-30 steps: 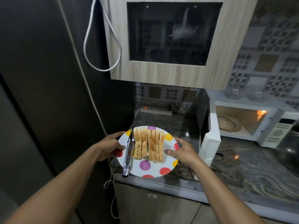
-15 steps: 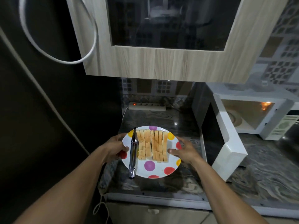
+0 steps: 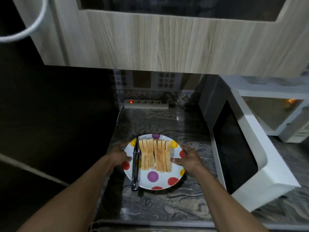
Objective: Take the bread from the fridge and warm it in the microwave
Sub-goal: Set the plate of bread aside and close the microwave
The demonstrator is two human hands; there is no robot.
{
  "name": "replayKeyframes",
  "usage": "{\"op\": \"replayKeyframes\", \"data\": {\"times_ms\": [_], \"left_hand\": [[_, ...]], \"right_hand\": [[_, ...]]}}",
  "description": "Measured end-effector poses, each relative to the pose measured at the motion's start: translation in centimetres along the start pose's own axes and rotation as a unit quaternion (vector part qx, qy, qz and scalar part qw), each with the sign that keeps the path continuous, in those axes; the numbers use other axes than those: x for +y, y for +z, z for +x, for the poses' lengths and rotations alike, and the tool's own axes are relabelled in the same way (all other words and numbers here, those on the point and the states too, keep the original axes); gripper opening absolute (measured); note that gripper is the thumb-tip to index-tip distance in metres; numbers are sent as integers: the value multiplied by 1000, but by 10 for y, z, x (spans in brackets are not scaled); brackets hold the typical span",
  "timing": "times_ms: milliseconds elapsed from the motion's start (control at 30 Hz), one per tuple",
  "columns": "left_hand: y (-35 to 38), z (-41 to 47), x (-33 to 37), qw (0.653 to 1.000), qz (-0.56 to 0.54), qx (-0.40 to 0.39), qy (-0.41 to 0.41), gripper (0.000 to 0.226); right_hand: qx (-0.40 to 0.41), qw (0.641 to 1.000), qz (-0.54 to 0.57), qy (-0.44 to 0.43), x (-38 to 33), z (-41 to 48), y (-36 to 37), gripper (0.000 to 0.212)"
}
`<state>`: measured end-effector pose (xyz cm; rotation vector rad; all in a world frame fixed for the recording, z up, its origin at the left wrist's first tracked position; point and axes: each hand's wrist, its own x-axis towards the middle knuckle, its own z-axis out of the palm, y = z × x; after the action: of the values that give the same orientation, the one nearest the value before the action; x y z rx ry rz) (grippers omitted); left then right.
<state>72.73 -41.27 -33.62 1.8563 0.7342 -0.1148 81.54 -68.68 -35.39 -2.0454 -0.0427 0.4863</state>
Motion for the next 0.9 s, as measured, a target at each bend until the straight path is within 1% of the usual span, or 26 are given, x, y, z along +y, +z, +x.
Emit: {"op": "replayKeyframes", "data": {"times_ms": [100, 267, 400, 500, 600, 700, 800, 833, 900], "left_hand": [[6, 15, 2, 1000, 11, -5, -13, 54], [14, 33, 4, 998, 47, 17, -25, 63], [17, 38, 2, 997, 79, 5, -20, 68], [21, 43, -3, 995, 97, -2, -21, 67], [25, 49, -9, 994, 103, -18, -13, 71], [27, 50, -9, 993, 119, -18, -2, 68], [28, 50, -11, 992, 129, -2, 11, 78], [28, 53, -14, 990, 138, 2, 19, 77], [29, 56, -18, 987, 155, 6, 32, 64]], "right_hand": [[8, 1000, -15, 2, 10, 16, 4, 60], [18, 999, -33, 0, 14, 33, 8, 67], [18, 998, -67, -1, 11, 35, 10, 77], [13, 997, -81, 14, 14, 37, 10, 70], [10, 995, -101, 16, 19, 40, 11, 70], [10, 992, -122, 17, 16, 41, 10, 68], [10, 990, -142, 15, 12, 39, 11, 64], [10, 989, -149, 15, 11, 38, 11, 65], [11, 987, -162, 8, 11, 37, 12, 69]]}}
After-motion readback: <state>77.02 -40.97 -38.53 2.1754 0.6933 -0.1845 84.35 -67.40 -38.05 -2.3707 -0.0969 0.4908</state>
